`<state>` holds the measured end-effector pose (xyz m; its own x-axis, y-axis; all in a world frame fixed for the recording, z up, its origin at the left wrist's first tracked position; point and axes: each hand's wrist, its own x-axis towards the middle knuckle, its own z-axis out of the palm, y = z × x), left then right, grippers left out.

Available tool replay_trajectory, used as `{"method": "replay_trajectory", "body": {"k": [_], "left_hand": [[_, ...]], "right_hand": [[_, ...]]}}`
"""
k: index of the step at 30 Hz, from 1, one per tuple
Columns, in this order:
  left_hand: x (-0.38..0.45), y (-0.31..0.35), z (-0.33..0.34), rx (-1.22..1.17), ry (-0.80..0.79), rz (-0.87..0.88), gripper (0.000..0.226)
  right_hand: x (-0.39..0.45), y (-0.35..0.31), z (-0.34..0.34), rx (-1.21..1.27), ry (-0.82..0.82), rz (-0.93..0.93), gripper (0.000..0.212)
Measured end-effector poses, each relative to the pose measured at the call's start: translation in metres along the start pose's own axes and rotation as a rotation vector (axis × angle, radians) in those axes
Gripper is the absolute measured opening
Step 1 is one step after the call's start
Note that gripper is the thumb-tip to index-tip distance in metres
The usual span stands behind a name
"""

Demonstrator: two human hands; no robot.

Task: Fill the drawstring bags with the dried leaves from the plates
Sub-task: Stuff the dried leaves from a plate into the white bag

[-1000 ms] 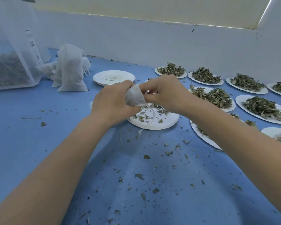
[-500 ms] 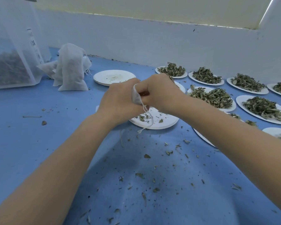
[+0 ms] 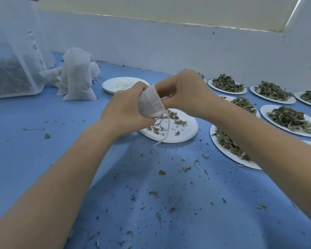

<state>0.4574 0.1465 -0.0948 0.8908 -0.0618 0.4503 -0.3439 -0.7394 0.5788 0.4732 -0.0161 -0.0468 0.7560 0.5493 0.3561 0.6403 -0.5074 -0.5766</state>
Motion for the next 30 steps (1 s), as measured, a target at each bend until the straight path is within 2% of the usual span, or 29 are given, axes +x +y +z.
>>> {"method": "replay_trajectory", "body": {"k": [3,6,9,11,14,16,18,19,21,23,27,30], "left_hand": [[0.000,-0.001,0.002,0.008,-0.001,-0.002,0.036],[0.000,0.002,0.005,0.013,-0.002,-0.030,0.034],[-0.001,0.004,0.002,-0.030,0.011,-0.044,0.036],[-0.001,0.002,-0.003,0.007,0.002,-0.019,0.045],[0.001,-0.006,-0.010,0.108,0.027,-0.012,0.052],[0.002,-0.013,-0.014,0.174,0.046,-0.041,0.053],[0.003,-0.019,-0.016,0.230,0.063,-0.062,0.052],[0.003,-0.020,-0.016,0.249,0.070,-0.071,0.051],[0.003,-0.021,-0.016,0.271,0.082,-0.085,0.051],[0.004,-0.021,-0.014,0.283,0.081,-0.089,0.050],[0.003,-0.023,-0.012,0.316,0.062,-0.108,0.046],[0.003,-0.024,-0.012,0.315,0.059,-0.106,0.045]], "right_hand": [[0.005,-0.004,0.008,-0.086,0.013,-0.004,0.014],[0.008,-0.007,0.014,-0.081,-0.134,0.023,0.033],[0.008,-0.006,0.008,-0.017,-0.330,0.040,0.016],[0.009,-0.002,0.000,0.046,-0.376,0.025,0.012],[0.006,0.003,-0.009,0.278,-0.285,-0.006,0.030],[0.006,0.009,-0.013,0.360,-0.142,0.012,0.029],[0.011,0.021,-0.011,0.266,0.016,0.087,0.025],[0.014,0.028,-0.009,0.132,0.056,0.145,0.026],[0.021,0.040,-0.001,-0.217,0.008,0.254,0.031],[0.026,0.052,0.010,-0.413,-0.089,0.285,0.038],[0.027,0.062,0.025,-0.489,-0.218,0.291,0.043],[0.021,0.064,0.024,-0.440,-0.220,0.249,0.045]]}}
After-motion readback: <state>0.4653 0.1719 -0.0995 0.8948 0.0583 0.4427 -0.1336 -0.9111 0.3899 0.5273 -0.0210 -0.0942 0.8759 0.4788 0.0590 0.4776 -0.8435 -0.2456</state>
